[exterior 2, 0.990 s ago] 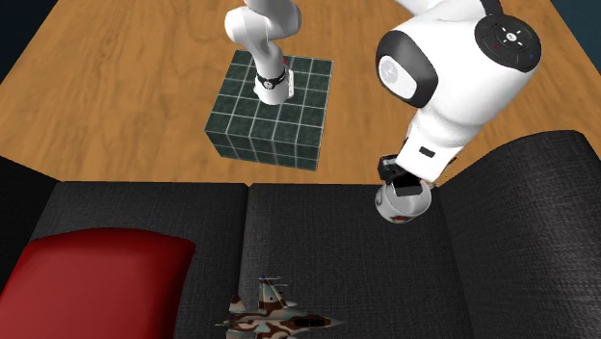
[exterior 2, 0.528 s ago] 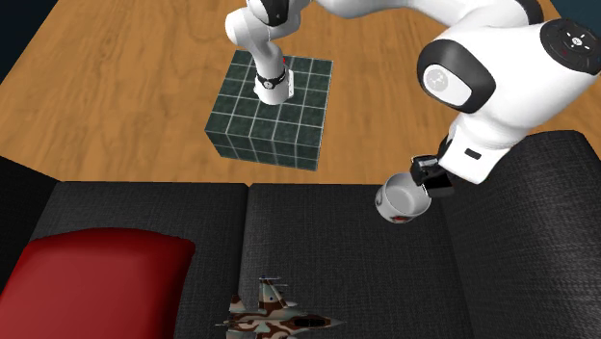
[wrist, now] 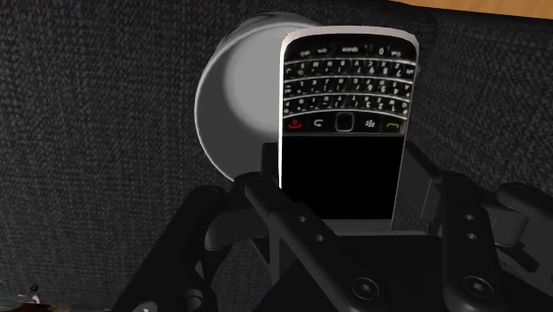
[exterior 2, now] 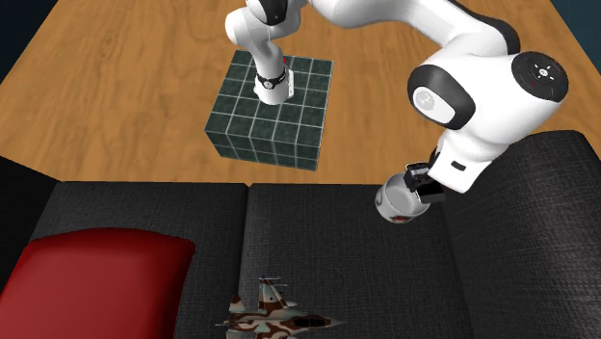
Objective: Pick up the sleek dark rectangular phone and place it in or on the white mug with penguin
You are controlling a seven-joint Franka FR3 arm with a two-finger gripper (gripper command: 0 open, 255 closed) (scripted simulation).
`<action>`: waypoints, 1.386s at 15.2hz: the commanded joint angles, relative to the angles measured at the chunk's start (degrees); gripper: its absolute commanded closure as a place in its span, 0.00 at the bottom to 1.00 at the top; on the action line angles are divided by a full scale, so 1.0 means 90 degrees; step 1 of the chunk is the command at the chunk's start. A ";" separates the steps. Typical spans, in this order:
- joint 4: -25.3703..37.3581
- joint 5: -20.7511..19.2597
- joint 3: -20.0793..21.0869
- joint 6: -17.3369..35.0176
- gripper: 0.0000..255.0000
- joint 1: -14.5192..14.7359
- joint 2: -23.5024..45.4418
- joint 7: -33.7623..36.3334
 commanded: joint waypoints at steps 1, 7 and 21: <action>-0.0192 -0.0004 -0.0005 0.0195 1.00 -0.0022 0.0002 0.0003; -0.0468 -0.0016 -0.0015 0.0483 1.00 -0.0048 0.0018 0.0014; 0.0072 0.0019 0.0006 -0.0118 0.00 -0.0015 -0.0052 -0.0024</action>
